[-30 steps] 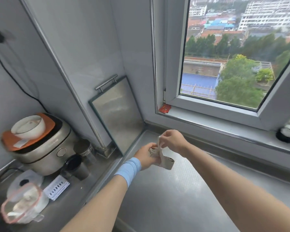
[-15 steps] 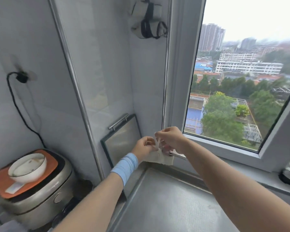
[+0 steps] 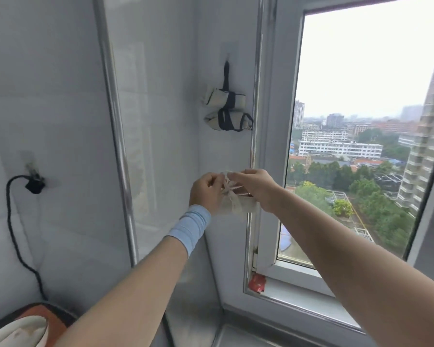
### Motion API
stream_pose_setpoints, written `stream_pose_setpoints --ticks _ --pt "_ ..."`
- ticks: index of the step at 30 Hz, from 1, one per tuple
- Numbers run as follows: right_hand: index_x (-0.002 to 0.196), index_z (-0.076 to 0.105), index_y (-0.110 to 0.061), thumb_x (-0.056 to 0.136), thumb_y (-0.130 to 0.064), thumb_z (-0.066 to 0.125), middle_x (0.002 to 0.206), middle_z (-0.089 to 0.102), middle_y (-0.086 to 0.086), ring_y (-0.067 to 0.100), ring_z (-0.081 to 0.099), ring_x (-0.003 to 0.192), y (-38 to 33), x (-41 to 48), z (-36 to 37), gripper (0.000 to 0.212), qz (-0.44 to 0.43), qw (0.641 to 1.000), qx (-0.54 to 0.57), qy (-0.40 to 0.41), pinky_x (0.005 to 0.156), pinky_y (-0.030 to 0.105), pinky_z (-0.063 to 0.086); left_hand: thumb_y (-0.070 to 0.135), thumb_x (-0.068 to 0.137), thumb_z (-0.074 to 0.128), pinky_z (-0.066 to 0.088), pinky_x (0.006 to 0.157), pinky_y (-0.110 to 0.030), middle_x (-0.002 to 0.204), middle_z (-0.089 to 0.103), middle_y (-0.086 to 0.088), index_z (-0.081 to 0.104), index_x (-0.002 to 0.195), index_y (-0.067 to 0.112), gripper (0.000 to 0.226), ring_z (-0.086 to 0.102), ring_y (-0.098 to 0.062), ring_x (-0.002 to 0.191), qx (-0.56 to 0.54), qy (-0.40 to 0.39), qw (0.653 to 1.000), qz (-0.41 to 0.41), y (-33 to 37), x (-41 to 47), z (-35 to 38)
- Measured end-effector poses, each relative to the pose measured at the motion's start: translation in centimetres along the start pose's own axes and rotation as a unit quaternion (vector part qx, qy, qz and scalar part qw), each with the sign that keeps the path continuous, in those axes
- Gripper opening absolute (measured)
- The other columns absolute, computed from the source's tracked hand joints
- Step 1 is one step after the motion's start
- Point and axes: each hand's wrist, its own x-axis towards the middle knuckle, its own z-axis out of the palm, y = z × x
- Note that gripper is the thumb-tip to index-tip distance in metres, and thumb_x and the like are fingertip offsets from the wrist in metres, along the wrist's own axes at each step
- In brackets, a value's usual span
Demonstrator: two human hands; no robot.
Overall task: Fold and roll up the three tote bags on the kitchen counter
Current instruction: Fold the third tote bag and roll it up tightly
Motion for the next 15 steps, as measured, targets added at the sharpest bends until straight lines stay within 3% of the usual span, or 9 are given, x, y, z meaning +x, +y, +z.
stream_pose_setpoints --ticks 4,8,11,13,15 --pt "0.084 0.072 -0.017 0.090 -0.025 0.066 0.078 0.075 0.001 0.019 0.073 0.068 -4.2 1.1 0.0 0.012 -0.045 0.996 0.068 0.035 0.057 0.030 0.056 0.026 0.093 0.059 0.045 0.066 -0.020 0.081 0.070 -0.003 0.070 0.083 0.011 0.021 0.062 -0.020 0.076 0.016 0.028 0.998 0.057 3.9 4.8 -0.6" --pt "0.086 0.073 -0.014 0.094 -0.024 0.061 0.073 0.074 0.002 0.017 0.070 0.062 -8.2 3.1 -0.1 0.018 -0.134 0.980 0.071 0.132 0.056 0.030 0.056 0.019 0.088 0.062 0.047 0.066 -0.016 0.084 0.068 0.003 0.063 0.091 0.022 0.004 0.064 -0.013 0.076 0.015 0.040 0.990 0.133 8.2 8.3 -1.3" --pt "0.080 0.075 -0.016 0.090 -0.023 0.063 0.067 0.072 0.000 0.017 0.068 0.059 -11.3 4.8 -0.2 0.018 -0.186 0.961 0.044 0.199 0.063 0.034 0.057 0.017 0.086 0.064 0.043 0.060 -0.012 0.076 0.067 0.006 0.055 0.079 0.032 0.019 0.060 -0.001 0.063 0.027 0.025 0.981 0.192 10.8 10.7 -2.0" --pt "0.071 0.074 -0.020 0.086 -0.022 0.064 0.063 0.071 -0.002 0.018 0.069 0.062 -13.3 5.8 -0.3 0.019 -0.207 0.952 0.030 0.221 0.064 0.033 0.058 0.019 0.086 0.066 0.043 0.062 -0.008 0.081 0.070 0.008 0.065 0.078 0.032 0.015 0.059 0.006 0.062 0.042 0.003 0.981 0.189 12.1 12.3 -2.5" --pt "0.067 0.074 -0.021 0.084 -0.022 0.064 0.063 0.071 -0.003 0.019 0.069 0.067 -15.0 6.7 -0.4 0.020 -0.220 0.947 0.018 0.234 0.066 0.032 0.058 0.020 0.087 0.063 0.048 0.072 -0.012 0.090 0.074 0.006 0.075 0.088 0.029 0.015 0.063 0.002 0.072 0.040 -0.014 0.984 0.172 13.2 13.6 -2.9"
